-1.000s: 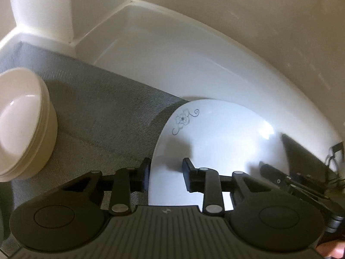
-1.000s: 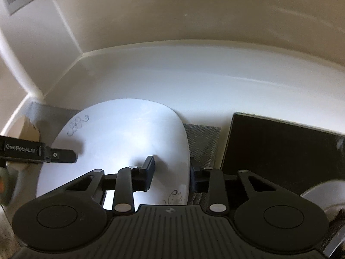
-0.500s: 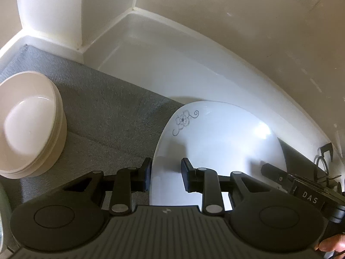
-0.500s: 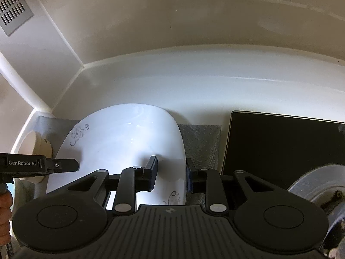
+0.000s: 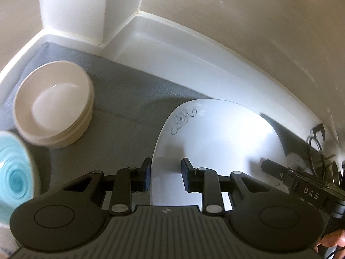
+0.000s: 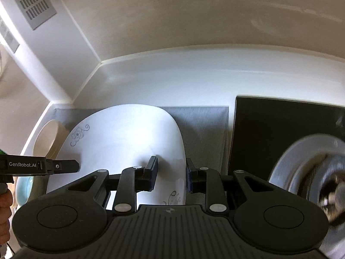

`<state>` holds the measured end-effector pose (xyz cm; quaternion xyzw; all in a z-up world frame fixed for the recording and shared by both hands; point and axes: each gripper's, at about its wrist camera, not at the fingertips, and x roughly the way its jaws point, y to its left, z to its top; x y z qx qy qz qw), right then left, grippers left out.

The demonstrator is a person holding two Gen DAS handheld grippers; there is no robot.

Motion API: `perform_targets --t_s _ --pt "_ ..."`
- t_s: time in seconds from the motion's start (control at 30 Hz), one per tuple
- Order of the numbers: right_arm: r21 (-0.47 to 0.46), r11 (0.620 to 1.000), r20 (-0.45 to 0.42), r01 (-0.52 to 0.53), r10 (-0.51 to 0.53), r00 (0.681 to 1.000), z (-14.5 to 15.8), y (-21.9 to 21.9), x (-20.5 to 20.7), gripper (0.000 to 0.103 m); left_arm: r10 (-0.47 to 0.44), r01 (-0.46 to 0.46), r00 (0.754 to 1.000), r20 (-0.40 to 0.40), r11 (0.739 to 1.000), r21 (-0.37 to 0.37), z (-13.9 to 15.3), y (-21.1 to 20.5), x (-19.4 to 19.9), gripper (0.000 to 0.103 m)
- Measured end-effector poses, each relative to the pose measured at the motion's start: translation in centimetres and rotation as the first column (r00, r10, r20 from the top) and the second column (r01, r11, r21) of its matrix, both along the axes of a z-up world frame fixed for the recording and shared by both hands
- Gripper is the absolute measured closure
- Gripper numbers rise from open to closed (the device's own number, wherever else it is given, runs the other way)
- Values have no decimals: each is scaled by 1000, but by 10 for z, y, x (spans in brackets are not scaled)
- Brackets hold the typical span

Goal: Organize plates and bowls
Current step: 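Carry the white square plate with both grippers onto the orange plate stack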

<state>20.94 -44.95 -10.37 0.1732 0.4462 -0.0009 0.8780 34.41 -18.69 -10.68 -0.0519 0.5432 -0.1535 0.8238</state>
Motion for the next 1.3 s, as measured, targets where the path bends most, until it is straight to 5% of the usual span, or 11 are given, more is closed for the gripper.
perform_targets --t_s 0.67,1.3 --pt "-12 999 -63 30 -30 998 -4 64 -115 75 -69 71 996 -55 997 44 -14 61 -106 71" --pt "-101 995 -54 -8 2 999 -15 75 -123 79 -104 99 994 23 985 139 -20 45 -137 69"
